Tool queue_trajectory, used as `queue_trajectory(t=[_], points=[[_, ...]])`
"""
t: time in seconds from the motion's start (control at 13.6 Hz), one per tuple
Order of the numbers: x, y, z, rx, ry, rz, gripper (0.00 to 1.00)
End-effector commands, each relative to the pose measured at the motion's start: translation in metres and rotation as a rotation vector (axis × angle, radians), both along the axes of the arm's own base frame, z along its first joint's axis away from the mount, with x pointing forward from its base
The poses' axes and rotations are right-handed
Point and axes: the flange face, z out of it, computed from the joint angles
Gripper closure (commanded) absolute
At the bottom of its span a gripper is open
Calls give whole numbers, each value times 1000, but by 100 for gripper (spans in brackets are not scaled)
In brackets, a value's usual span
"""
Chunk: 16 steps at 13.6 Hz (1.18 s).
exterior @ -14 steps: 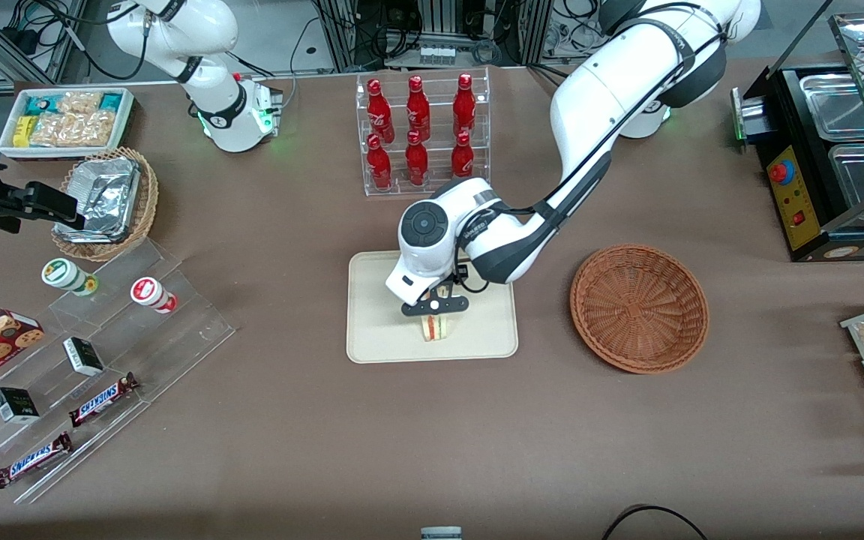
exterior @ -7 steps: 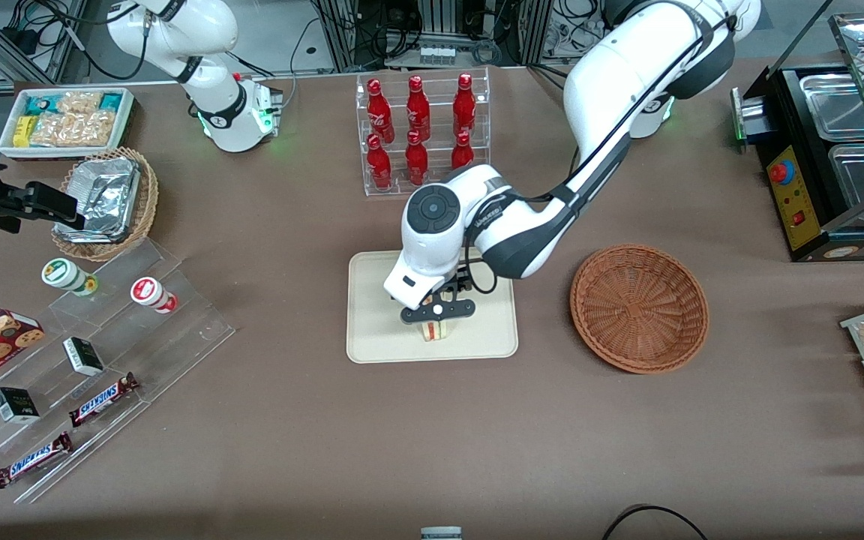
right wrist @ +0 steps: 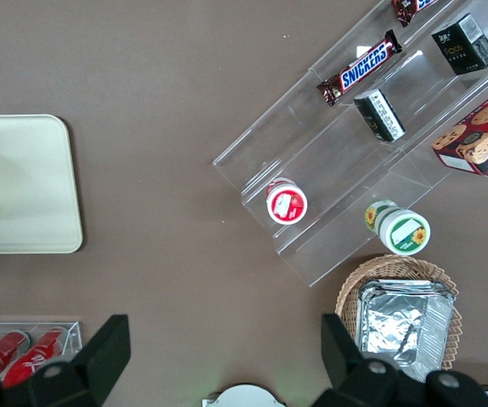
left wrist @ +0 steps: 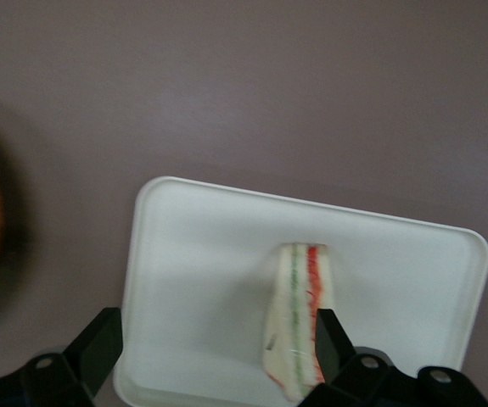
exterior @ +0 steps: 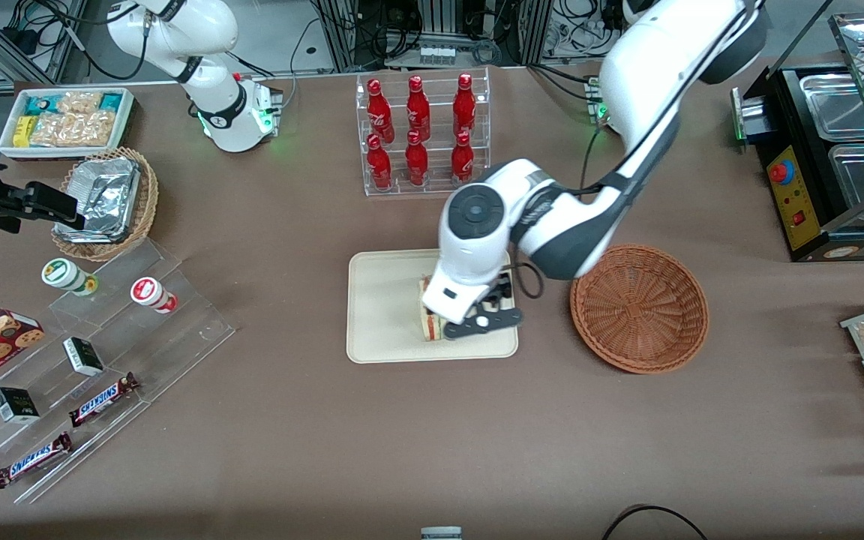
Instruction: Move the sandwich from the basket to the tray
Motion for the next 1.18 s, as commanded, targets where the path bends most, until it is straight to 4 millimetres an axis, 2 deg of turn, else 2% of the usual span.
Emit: queue_trajectory(t=[0.0,0.22,0.44,0.81,0.96,1.1], points=[[0,43,15,77,33,-41,0],[17,93,21,90,85,-56,0],[30,152,21,110,111,-90,0],[30,199,29,119,130,-113,0],[32,219,41,88,136,-116,0],[29,243,55,48,165,-212,0]])
